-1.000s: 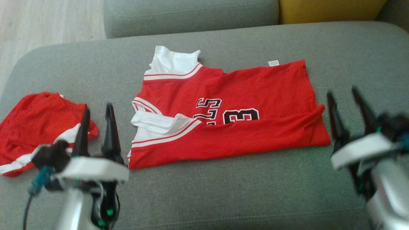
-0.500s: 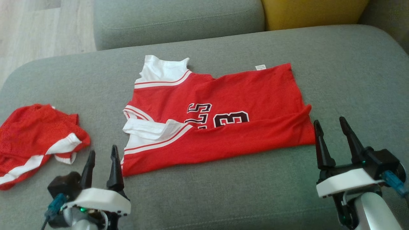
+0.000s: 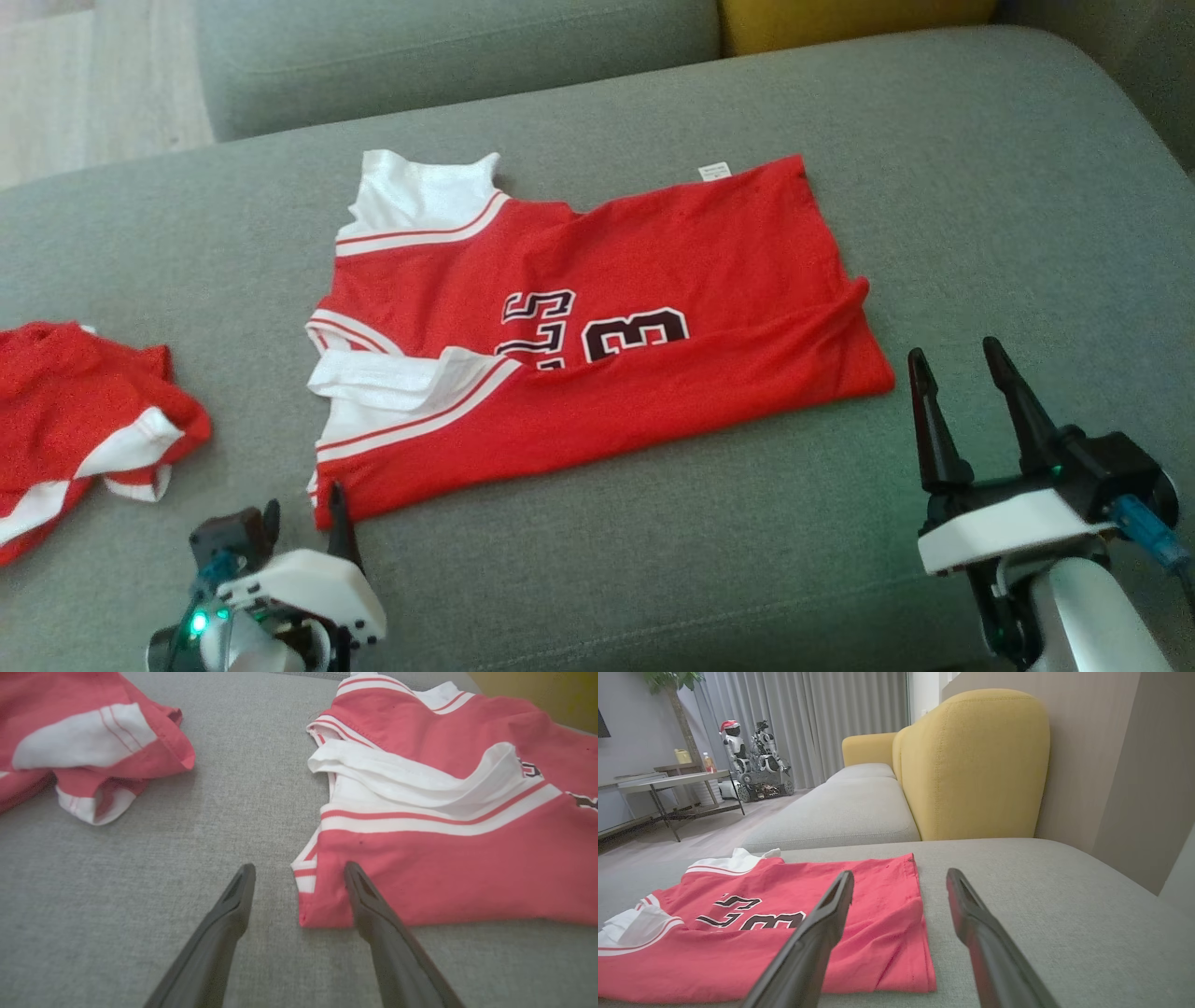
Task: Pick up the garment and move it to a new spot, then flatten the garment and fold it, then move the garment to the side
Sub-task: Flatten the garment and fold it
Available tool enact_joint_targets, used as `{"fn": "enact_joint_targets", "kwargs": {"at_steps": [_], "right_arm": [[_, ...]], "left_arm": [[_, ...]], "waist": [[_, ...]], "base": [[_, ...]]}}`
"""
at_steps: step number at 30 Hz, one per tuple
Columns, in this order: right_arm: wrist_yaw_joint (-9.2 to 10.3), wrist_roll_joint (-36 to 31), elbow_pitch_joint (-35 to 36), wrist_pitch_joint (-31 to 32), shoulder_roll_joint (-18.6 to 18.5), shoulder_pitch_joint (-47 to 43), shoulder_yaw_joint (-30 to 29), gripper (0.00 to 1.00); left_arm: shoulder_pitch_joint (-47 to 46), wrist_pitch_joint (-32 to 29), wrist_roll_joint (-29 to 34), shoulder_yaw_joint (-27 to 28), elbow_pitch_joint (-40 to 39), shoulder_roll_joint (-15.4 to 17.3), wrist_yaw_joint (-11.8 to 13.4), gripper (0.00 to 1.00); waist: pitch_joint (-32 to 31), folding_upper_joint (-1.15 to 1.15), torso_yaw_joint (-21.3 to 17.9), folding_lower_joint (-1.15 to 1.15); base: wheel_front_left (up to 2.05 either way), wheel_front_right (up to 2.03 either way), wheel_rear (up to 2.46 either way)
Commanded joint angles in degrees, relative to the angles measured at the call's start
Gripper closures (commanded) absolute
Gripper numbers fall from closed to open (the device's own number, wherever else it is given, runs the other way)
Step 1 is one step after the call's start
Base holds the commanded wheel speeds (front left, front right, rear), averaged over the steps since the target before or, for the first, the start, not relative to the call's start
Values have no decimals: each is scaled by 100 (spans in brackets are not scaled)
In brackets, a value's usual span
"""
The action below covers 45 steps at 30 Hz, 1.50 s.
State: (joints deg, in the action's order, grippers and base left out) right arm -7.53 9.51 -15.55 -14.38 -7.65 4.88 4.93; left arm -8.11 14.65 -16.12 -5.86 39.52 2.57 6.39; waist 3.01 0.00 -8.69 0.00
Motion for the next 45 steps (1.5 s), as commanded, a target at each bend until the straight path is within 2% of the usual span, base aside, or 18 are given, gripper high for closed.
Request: {"fn": "enact_joint_targets", "kwargs": {"at_steps": [1,8,9,10,11,18,26,31,45], "right_arm": [[4,-21,210,-62,7,223,108,0],[4,-4,222,-62,18,259,29,0],[4,-6,219,-62,22,260,21,0],[4,-7,215,-62,24,261,12,0],[4,-6,206,-62,29,262,1,0],[4,19,-358,-27,112,354,-136,0],[4,423,-1397,476,357,910,-557,0],[4,442,-2324,797,423,1434,-953,0],[4,518,-3870,1013,450,2317,-1056,0]], "left_arm": [[-312,35,40,205,-117,53,42,0],[-648,6,70,170,736,92,101,0],[-686,-10,62,149,835,91,68,20],[-725,-11,47,133,914,89,30,80],[-761,-9,45,104,977,87,-12,100],[-919,28,-25,28,821,61,-157,100],[-610,33,116,100,-808,40,-173,100],[-435,34,132,-78,-1309,34,-211,100],[-484,34,58,-438,-1486,32,-151,100]], "waist": [[47,0,-48,0],[134,0,-186,0],[138,0,-194,0],[142,0,-197,0],[144,0,-196,0],[146,0,-13,0],[209,0,362,0],[318,0,601,0],[561,0,831,0]], "base": [[0,0,0],[0,0,0],[0,0,0],[0,0,0],[0,0,0],[0,0,0],[0,0,0],[0,0,0],[0,0,0]]}}
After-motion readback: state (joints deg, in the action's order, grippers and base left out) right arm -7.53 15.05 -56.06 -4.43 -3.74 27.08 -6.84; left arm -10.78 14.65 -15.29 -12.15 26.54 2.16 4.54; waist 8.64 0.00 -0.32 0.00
